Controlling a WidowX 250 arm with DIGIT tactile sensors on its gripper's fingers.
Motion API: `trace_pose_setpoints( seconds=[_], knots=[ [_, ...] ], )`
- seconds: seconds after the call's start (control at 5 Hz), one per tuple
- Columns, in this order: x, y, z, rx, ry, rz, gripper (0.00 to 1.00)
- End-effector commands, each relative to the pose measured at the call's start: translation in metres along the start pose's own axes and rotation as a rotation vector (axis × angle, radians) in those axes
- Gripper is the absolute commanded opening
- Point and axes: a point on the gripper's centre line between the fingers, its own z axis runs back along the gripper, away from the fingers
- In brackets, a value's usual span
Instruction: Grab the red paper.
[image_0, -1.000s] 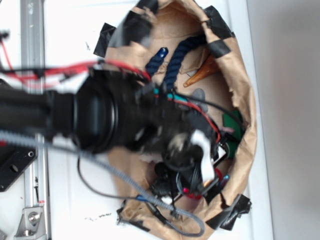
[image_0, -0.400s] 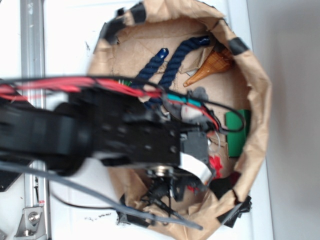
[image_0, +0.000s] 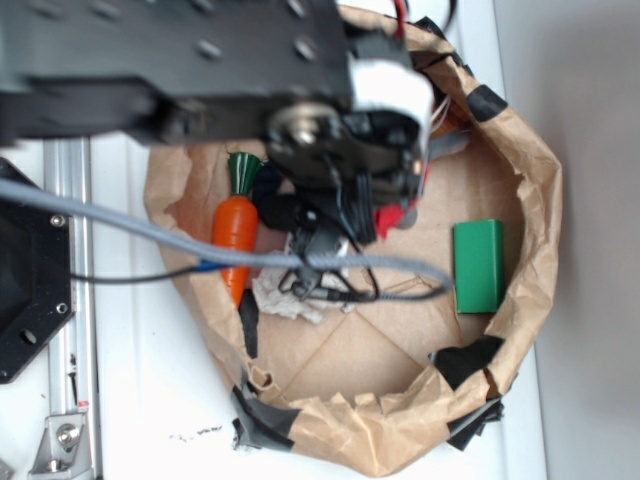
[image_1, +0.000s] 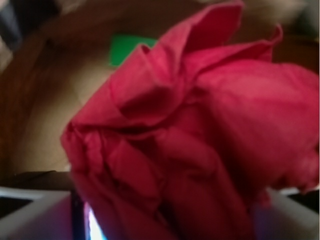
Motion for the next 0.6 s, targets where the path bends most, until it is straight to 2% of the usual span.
trace_pose_setpoints(
  seconds=[0.0, 0.2, 0.4],
  knots=[
    [-0.019, -0.024, 0.059, 0.085, 0.013, 0.466, 0.00],
    [-0.023, -0.024, 0.045, 0.136, -0.008, 0.508, 0.00],
    [-0.032, -0.011, 0.020, 0.155, 0.036, 0.503, 0.00]
  ],
)
